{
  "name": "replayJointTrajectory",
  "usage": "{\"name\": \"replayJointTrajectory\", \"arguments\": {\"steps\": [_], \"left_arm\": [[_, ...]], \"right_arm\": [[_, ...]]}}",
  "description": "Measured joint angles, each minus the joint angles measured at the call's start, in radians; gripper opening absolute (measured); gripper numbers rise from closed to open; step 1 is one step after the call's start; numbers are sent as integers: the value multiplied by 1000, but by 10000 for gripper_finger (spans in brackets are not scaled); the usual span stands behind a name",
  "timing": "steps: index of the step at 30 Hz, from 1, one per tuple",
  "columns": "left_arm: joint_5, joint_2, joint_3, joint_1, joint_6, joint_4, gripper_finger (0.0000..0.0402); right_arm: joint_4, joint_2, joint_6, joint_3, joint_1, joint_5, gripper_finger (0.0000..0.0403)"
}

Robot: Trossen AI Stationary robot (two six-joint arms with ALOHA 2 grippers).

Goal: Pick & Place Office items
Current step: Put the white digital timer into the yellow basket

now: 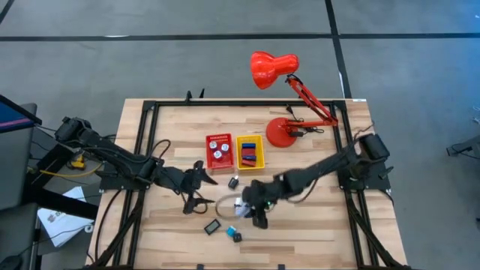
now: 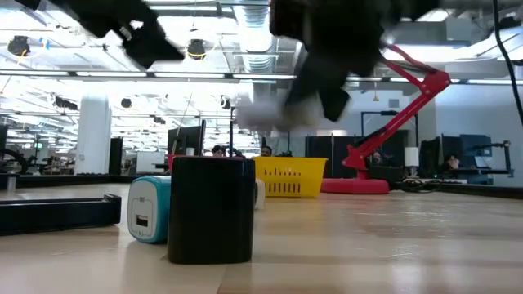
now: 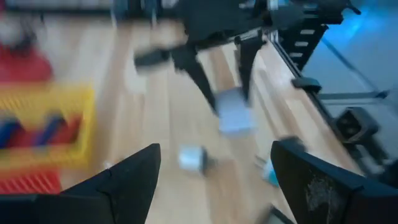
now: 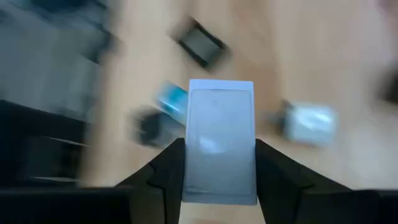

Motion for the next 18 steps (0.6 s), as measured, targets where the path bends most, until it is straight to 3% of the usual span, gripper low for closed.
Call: {"name": "replayJointTrajectory", "arguments": {"steps": [3,6,10,18], "left_arm": [[-65,0,0,0,203,99,301],[-163,0,0,0,379,193,301],[-197,-17,1,0,514,238,301],[-204,-81,0,0,528,269,301]], "right_arm": [[102,-54,107,0,-67,-173,144],[215,-103,187,2,-122,-267,144],[303,-169,237,2,-170,-276,144],[340,-248,353,3,-220,-278,146]]}}
